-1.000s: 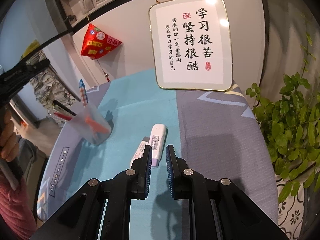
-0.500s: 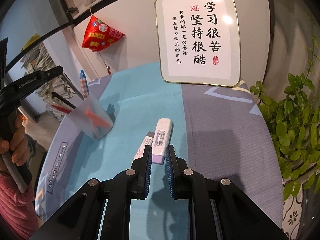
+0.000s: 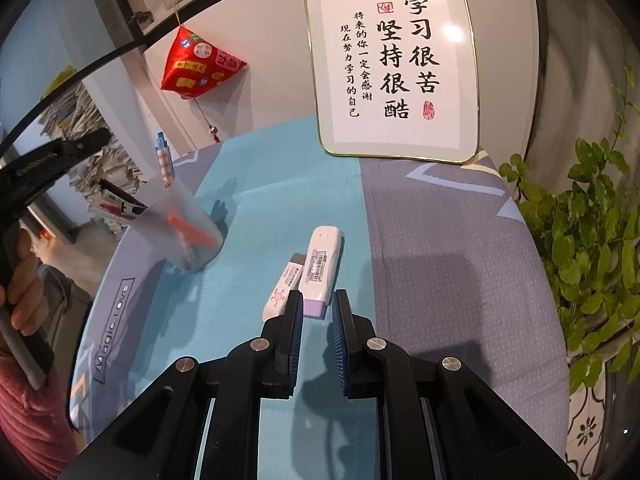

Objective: Organize stationery
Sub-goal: 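Lower the silver utility knife into the frosted cup and open left gripper, then grasp the small white eraser with left gripper while right gripper approaches the purple-ended eraser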

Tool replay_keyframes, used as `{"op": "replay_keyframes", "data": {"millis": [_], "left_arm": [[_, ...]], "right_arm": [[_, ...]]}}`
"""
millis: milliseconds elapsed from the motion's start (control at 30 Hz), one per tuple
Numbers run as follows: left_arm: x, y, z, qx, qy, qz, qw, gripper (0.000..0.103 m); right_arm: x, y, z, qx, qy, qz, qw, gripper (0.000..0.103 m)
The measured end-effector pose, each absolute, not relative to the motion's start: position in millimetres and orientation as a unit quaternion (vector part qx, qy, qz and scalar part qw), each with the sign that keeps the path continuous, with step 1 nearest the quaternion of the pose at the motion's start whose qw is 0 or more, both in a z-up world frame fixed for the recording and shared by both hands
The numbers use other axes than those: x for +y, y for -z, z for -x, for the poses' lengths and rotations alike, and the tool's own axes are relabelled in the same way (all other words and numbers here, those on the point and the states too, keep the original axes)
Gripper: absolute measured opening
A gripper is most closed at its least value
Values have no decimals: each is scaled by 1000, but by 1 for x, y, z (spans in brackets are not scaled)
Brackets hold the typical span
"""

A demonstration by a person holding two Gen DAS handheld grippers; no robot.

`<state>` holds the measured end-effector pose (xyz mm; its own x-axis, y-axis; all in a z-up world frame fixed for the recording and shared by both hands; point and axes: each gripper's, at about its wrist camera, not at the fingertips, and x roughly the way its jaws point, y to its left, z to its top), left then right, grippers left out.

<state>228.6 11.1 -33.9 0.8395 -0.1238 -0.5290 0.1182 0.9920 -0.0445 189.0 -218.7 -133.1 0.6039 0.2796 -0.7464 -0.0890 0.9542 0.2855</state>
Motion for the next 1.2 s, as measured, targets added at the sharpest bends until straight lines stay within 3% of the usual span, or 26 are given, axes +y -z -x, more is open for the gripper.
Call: {"op": "replay_keyframes", "data": {"millis": [300,367,433,800,1200], "left_arm": [[-26,44,-181,292,152,-25,944,12],[-37,53,-175,304,176,-32,936,32],[-50,66,-172,314,190,-42,929,45],[-96,147,-191,417,226,-77,877,41],[-107,176,-202,432,208,-92,873,29]], "right_arm": [[-220,135,-185,436,-99,-116,887,15],[-221,136,-185,437,-97,-119,887,15],[-223,136,-184,438,-94,-122,886,15],[-243,141,-177,440,-77,-138,884,15],[-249,151,-181,448,-76,-149,878,15]]}}
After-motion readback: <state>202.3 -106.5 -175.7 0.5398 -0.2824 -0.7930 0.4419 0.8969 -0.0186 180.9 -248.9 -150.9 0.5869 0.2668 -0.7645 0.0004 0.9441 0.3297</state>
